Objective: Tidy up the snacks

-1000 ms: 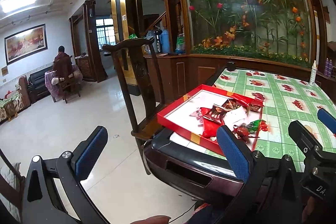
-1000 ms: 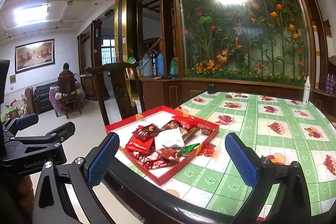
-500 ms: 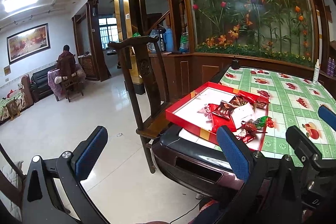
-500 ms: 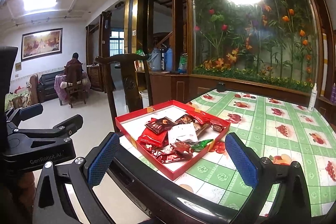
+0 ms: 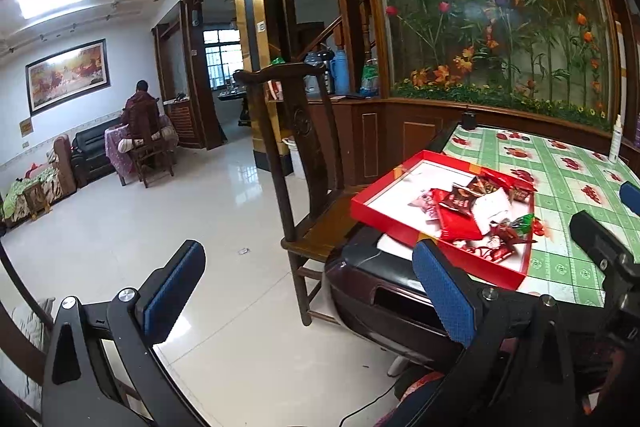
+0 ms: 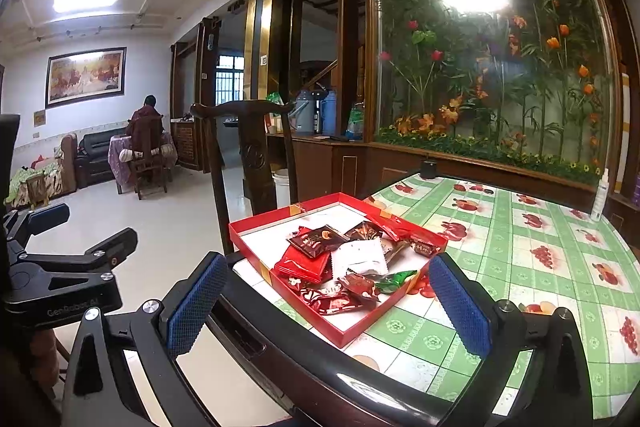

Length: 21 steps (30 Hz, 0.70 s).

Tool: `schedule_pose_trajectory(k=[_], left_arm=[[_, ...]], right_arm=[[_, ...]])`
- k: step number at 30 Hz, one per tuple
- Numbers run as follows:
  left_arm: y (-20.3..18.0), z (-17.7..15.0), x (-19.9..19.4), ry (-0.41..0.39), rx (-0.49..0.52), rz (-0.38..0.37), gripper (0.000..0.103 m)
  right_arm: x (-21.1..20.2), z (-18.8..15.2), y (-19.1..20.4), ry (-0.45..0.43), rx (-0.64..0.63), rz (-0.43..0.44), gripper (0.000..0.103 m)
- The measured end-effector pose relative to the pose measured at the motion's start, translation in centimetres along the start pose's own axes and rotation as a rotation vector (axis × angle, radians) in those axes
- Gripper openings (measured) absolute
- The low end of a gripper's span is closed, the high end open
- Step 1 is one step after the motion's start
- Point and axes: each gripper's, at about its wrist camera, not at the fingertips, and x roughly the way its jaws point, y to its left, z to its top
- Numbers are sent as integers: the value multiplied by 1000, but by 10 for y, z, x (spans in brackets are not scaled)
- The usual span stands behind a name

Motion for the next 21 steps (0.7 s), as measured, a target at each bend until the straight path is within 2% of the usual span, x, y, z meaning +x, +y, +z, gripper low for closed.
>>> schedule_pose_trajectory(k=[10, 15, 21], left_arm=[[8, 7, 9, 17, -46, 12, 103], [-9, 9, 19, 55, -49, 3, 103], [-38, 9, 25, 76, 17, -17, 103]], right_arm=[[26, 19, -3, 57, 53, -33, 102], [38, 23, -11, 71, 105, -46, 102], [48, 12, -23, 95, 95, -116, 102]])
